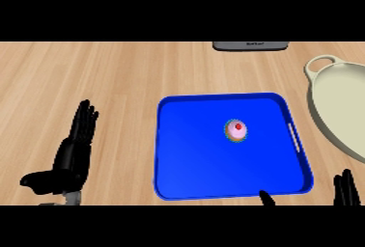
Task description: Pick the cupcake from the tray and place it in the pot
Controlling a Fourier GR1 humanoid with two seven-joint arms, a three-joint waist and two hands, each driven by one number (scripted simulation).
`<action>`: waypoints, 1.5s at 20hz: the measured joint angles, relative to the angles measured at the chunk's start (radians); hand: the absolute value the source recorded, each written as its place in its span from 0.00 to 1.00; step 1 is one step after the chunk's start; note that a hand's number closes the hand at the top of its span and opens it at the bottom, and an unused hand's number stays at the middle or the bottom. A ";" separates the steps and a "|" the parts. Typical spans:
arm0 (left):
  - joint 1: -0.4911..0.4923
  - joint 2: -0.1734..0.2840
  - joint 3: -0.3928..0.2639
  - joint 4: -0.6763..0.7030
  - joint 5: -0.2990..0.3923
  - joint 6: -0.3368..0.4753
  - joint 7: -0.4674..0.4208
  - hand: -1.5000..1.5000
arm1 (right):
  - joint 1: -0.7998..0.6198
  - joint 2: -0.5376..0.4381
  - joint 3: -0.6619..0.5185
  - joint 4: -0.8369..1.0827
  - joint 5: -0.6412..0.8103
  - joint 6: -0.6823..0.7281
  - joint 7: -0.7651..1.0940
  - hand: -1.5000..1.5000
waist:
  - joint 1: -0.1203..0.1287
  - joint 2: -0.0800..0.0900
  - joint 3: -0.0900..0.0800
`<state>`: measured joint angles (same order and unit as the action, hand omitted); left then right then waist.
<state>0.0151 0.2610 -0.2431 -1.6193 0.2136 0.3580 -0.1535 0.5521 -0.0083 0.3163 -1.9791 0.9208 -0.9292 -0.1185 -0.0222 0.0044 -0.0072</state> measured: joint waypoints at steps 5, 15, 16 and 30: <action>-0.004 -0.007 -0.007 0.004 -0.007 -0.002 -0.008 0.50 | 0.113 0.006 0.040 0.009 0.155 0.129 0.213 0.00 | 0.015 0.012 -0.002; -0.029 -0.017 -0.007 0.035 -0.005 -0.026 -0.012 0.50 | -0.093 0.008 0.190 -0.051 0.490 0.479 0.825 0.00 | 0.041 0.008 0.002; -0.027 -0.017 -0.006 0.032 -0.005 -0.028 -0.009 0.50 | -0.141 0.008 0.198 -0.043 0.506 0.522 0.889 0.00 | 0.042 0.007 0.002; -0.032 -0.045 0.024 0.048 -0.027 -0.052 -0.005 0.50 | -0.603 0.003 0.226 0.260 0.411 0.705 1.217 0.00 | 0.030 -0.003 0.007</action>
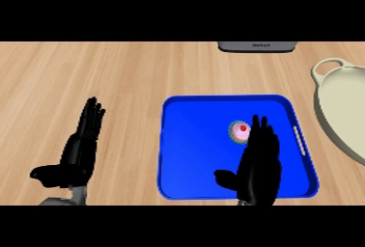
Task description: Pick the cupcake from the tray and place it in the pot
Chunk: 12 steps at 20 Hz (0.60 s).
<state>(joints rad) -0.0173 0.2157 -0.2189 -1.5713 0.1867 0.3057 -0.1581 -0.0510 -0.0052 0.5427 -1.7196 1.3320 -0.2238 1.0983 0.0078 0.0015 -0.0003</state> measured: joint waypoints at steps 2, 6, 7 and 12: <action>-0.011 -0.014 0.000 0.010 -0.012 0.004 0.010 0.50 | -0.027 0.000 -0.008 0.039 -0.009 -0.007 0.000 0.00 | -0.002 0.000 0.000; -0.027 -0.014 0.028 0.028 -0.011 -0.015 0.010 0.50 | -0.050 0.000 -0.047 0.116 -0.031 -0.035 -0.022 0.00 | -0.004 -0.001 0.000; -0.020 -0.020 0.026 0.028 -0.017 -0.015 0.007 0.50 | -0.055 0.000 -0.040 0.115 -0.033 -0.033 -0.015 0.00 | -0.004 -0.001 0.000; 0.012 -0.036 0.028 0.011 -0.035 -0.023 -0.007 0.50 | -0.087 0.000 -0.078 0.166 -0.056 -0.051 -0.027 0.00 | -0.004 -0.001 0.000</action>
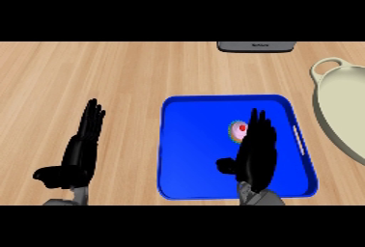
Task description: Pick the cupcake from the tray and place it in the pot
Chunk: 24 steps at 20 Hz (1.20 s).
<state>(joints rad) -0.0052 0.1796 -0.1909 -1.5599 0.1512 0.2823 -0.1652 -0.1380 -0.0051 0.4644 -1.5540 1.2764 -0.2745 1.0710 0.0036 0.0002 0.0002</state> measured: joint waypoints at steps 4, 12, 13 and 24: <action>-0.015 -0.020 0.006 0.011 -0.024 0.003 0.006 0.50 | -0.026 0.003 -0.004 0.062 0.012 -0.030 -0.020 1.00 | -0.001 -0.002 -0.001; -0.003 -0.017 0.037 -0.025 -0.027 -0.024 0.036 0.50 | -0.054 0.000 -0.044 0.093 0.150 -0.073 -0.056 1.00 | -0.001 -0.003 -0.001; 0.006 -0.018 0.040 -0.032 -0.030 -0.029 0.036 0.50 | -0.055 0.001 -0.047 0.100 0.162 -0.076 -0.057 1.00 | -0.001 -0.003 -0.001; -0.033 -0.033 0.012 -0.045 -0.045 -0.047 0.040 0.50 | -0.382 -0.140 -0.549 0.402 -0.089 0.041 -0.018 1.00 | 0.063 0.046 0.003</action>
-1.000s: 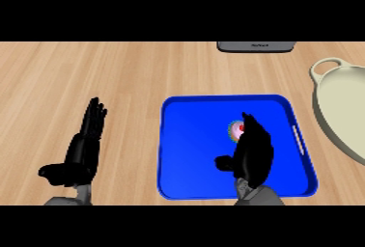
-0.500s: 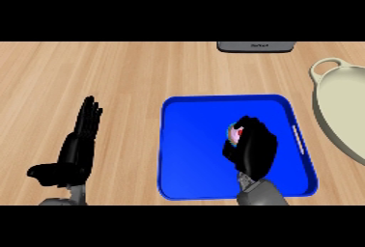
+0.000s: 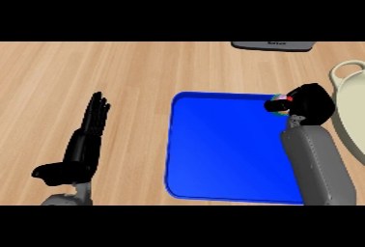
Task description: Pick the cupcake from the tray and place it in the pot
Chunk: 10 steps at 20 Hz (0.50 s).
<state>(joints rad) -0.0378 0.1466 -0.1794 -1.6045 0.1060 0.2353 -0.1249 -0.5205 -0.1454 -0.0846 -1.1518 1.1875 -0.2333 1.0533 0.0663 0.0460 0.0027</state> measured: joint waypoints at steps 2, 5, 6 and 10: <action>-0.011 -0.003 -0.010 0.001 -0.004 -0.005 0.000 0.50 | -0.073 -0.059 -0.065 0.078 -0.011 0.023 0.004 1.00 | 0.017 0.005 0.000; -0.022 -0.009 -0.024 0.009 -0.007 -0.013 -0.001 0.50 | -0.180 -0.145 -0.126 0.198 0.011 0.041 0.007 1.00 | 0.043 0.010 -0.001; -0.031 -0.011 -0.027 0.009 -0.008 -0.015 0.001 0.50 | -0.216 -0.169 -0.138 0.235 0.026 0.043 0.008 1.00 | 0.050 0.011 -0.001; -0.058 -0.024 -0.044 0.022 -0.021 -0.012 0.008 0.50 | -0.345 -0.254 -0.152 0.360 0.115 0.038 0.013 1.00 | 0.072 0.013 -0.002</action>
<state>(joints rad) -0.0953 0.1226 -0.2235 -1.5830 0.0846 0.2236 -0.1166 -0.8658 -0.3998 -0.2365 -0.7922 1.3028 -0.1957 1.0664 0.1382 0.0594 0.0011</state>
